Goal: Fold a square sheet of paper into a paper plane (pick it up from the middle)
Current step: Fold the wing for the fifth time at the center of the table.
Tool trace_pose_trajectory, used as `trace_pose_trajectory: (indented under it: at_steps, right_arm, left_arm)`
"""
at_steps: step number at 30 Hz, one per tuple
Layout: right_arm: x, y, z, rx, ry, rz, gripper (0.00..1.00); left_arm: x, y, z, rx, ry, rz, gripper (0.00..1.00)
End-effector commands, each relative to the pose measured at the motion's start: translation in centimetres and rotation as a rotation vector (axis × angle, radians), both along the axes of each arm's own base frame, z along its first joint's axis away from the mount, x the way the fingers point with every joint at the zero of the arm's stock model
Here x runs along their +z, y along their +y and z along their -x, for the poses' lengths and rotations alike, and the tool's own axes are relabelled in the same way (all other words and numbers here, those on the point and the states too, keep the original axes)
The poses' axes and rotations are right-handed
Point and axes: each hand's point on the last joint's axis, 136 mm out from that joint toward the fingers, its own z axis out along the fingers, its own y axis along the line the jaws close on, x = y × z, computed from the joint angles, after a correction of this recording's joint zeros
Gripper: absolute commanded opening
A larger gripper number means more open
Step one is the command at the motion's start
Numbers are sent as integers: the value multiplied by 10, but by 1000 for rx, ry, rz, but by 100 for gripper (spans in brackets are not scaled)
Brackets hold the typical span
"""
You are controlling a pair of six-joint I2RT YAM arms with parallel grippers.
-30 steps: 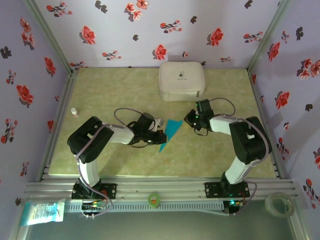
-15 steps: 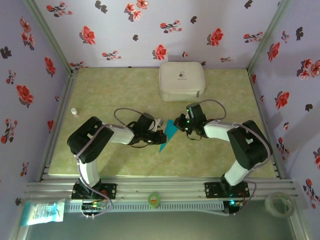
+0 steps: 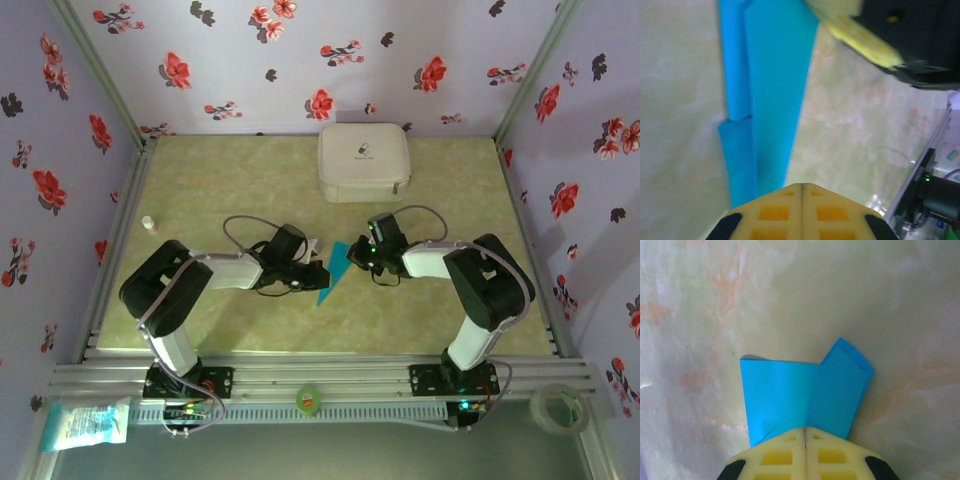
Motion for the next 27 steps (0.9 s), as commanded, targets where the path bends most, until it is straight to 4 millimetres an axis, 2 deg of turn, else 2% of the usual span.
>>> trace_pose_trajectory:
  at_steps: [1, 7, 15, 20, 27]
  right_arm:
    - [-31, -13, 17, 3, 80, 82, 0]
    - [-30, -10, 16, -5, 75, 56, 1]
    - [-31, -10, 18, -7, 76, 49, 1]
    - [-32, -11, 19, -6, 79, 49, 1]
    - [-37, -13, 23, -6, 91, 58, 1]
  left_arm:
    - [31, -8, -6, -17, -22, 31, 0]
    - [24, -23, -12, -56, 4, 27, 2]
    - [1, -34, -25, -82, -20, -58, 4]
    - [-20, -28, -27, -93, -19, -136, 5]
    - [-54, -1, -8, -76, 29, -240, 5]
